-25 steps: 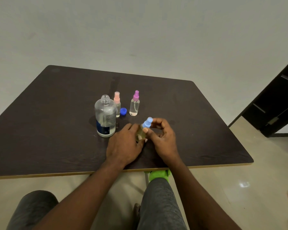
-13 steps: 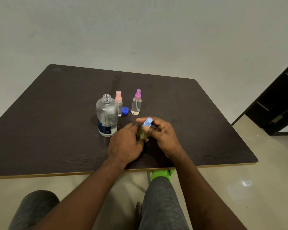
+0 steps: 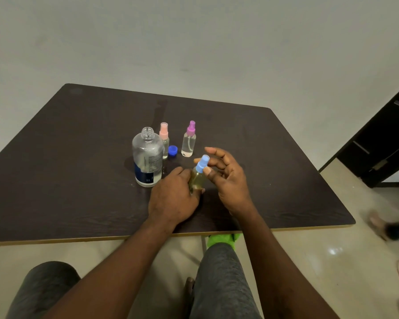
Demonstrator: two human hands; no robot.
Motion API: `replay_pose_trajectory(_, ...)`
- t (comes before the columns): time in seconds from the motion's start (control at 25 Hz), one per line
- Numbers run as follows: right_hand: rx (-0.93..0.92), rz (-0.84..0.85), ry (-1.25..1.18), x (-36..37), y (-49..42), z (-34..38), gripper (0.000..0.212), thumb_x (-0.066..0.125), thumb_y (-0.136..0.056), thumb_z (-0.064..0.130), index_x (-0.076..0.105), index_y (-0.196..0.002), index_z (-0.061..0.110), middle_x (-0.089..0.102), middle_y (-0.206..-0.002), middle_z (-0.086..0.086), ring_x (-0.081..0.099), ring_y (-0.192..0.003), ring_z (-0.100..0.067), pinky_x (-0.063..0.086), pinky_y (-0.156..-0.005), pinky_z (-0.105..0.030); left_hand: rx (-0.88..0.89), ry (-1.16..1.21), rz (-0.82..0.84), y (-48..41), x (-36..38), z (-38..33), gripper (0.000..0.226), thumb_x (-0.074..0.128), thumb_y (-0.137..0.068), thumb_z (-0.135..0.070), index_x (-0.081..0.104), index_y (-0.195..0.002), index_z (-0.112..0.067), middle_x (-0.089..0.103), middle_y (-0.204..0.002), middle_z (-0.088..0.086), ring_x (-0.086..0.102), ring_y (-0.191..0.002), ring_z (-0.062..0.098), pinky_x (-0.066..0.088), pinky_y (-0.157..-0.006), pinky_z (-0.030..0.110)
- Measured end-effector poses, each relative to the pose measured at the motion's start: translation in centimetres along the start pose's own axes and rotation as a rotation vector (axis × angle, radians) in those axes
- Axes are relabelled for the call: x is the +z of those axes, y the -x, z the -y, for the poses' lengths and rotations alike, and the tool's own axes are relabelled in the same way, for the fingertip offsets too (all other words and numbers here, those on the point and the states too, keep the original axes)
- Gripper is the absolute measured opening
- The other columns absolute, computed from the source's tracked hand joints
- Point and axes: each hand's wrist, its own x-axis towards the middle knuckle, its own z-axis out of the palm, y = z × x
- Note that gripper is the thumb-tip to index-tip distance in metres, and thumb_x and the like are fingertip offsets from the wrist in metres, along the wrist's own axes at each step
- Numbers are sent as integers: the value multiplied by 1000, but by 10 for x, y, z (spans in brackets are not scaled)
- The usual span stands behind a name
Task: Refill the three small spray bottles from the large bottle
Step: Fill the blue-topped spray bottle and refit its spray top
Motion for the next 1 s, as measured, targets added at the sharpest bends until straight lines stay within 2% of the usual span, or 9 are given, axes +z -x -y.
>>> replay_pose_trajectory(0.16, 26, -53, 67, 10, 1, 5, 40, 85, -81, 22, 66, -116, 24, 77, -111, 1, 76, -101, -21, 62, -89, -47, -8, -1, -5, 0, -1, 0, 30, 72, -84, -51, 64, -99, -27, 47, -88, -12, 64, -79, 22, 45, -60, 33)
replay_pose_trajectory(0.24, 24, -128, 135, 15, -1, 6, 36, 88, -79, 15, 67, -107, 24, 76, -104, 0, 75, -94, -23, 63, -85, -48, -15, 2, -6, 0, -1, -1, 31, 73, -83, -51, 62, -97, -26, 46, -87, -11, 64, -79, 22, 41, -60, 32)
replay_pose_trajectory(0.32, 16, -92, 81, 10, -2, 6, 32, 80, -87, 4, 66, -112, 20, 78, -110, -5, 75, -104, -25, 62, -91, -48, -19, -1, 7, -1, -1, -1, 32, 73, -83, -53, 64, -99, -26, 51, -90, -9, 64, -82, 22, 44, -62, 33)
replay_pose_trajectory(0.44, 11, 9, -7, 1, 3, 8, 33, 73, -92, 7, 64, -124, 12, 76, -124, -5, 71, -119, -21, 61, -93, -36, -20, 3, 14, -1, -1, -1, 33, 71, -84, -54, 65, -104, -29, 50, -92, -10, 64, -84, 20, 44, -63, 32)
replay_pose_trajectory(0.56, 48, -82, 76, 10, 2, 8, 35, 85, -84, 10, 68, -114, 16, 77, -109, 4, 75, -96, -9, 60, -77, -26, -24, 16, 15, 0, -2, -1, 31, 71, -85, -53, 64, -103, -29, 44, -89, -13, 64, -83, 20, 43, -63, 32)
replay_pose_trajectory(0.68, 36, -160, 76, 10, -4, 9, 33, 83, -84, 1, 71, -110, 18, 78, -104, -5, 74, -94, -19, 61, -85, -37, -32, 22, 22, 0, -3, -2, 32, 71, -85, -54, 64, -104, -29, 49, -92, -11, 64, -85, 20, 49, -66, 34)
replay_pose_trajectory(0.8, 5, -117, -67, 2, -4, 14, 33, 70, -92, -3, 67, -122, 9, 76, -118, -16, 73, -114, -29, 59, -98, -44, -33, -1, 21, 0, -4, -2, 32, 70, -85, -55, 63, -100, -28, 53, -95, -8, 64, -86, 21, 51, -67, 36)
replay_pose_trajectory(0.88, -12, -144, -143, 4, -4, 19, 33, 67, -92, -8, 67, -121, 8, 77, -116, -15, 74, -112, -30, 59, -96, -41, -32, -5, 17, 0, -4, -2, 32, 70, -85, -55, 63, -100, -28, 53, -96, -8, 64, -86, 22, 50, -66, 36)
replay_pose_trajectory(1.0, 27, -320, -617, 0, -20, 32, 27, 64, -95, -3, 62, -118, 10, 76, -108, -12, 75, -102, -28, 60, -89, -37, -35, -4, 22, -1, -3, 0, 34, 69, -86, -57, 64, -103, -28, 53, -99, -9, 64, -88, 20, 51, -68, 35)
